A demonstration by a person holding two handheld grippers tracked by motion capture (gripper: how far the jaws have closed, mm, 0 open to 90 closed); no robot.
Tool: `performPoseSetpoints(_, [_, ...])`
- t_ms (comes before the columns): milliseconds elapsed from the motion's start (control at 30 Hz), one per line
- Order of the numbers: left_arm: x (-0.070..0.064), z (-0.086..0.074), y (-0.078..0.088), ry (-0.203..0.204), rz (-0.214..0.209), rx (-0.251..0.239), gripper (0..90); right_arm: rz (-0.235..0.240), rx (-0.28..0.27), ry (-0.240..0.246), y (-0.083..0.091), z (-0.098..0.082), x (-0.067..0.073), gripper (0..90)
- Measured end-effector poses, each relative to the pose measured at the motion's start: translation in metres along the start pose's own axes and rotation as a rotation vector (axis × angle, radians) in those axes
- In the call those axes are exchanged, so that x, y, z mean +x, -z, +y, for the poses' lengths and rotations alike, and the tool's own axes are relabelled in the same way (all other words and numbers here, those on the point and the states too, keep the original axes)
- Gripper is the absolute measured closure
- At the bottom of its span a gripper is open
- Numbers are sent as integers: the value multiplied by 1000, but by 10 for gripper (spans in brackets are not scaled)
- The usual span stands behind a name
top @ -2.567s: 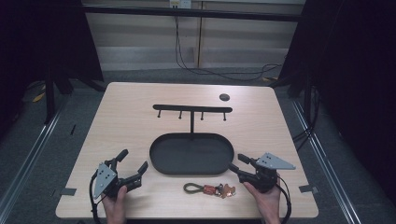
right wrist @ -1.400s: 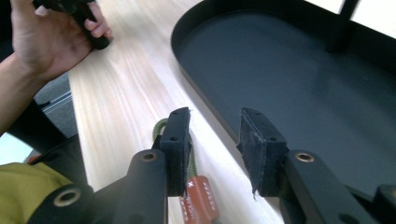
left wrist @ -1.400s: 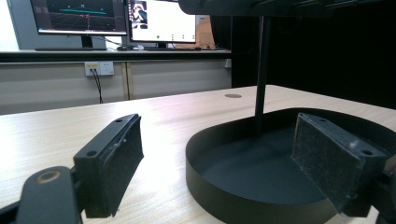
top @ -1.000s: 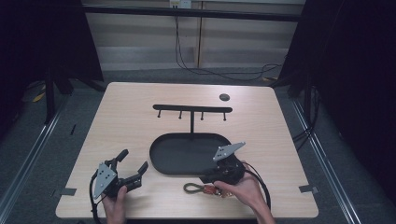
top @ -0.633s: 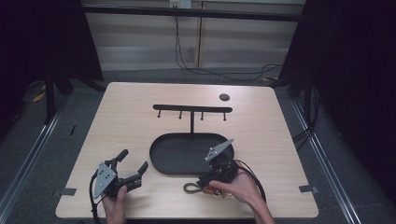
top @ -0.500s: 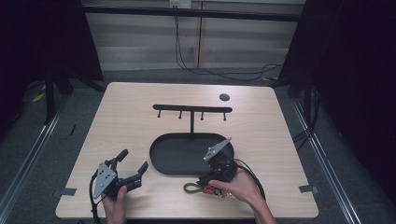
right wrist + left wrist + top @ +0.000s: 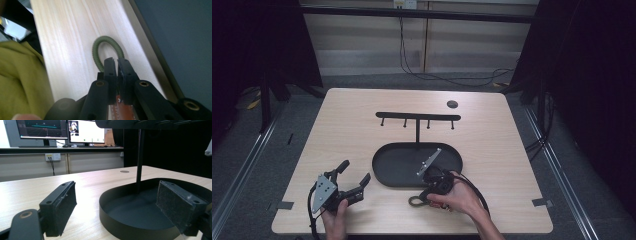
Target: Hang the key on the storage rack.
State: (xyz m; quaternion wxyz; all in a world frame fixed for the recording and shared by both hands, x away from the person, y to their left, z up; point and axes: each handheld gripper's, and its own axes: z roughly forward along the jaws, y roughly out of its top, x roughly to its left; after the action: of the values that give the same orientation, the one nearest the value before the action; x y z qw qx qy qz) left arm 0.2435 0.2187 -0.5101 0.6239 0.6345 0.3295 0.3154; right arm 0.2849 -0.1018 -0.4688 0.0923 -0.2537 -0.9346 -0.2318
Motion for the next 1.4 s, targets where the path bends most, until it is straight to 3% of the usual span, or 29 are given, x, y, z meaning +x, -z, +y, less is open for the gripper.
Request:
performPoseSetpoints(233, [0,0,0,0,-1,-1,159,-19,48,27,0,6,1,859])
performPoseSetpoints(1100, [-1,0,0,4,-1,-8,159,-60,62,34,2,7,1,841])
performPoseSetpoints(1267, [-1,0,0,5,0,-9,159,-74,86,55,2,10,2,830])
performPoseSetpoints(1400, [-1,0,0,4,0,-10,159,-74,104,42,1,9,1,833])
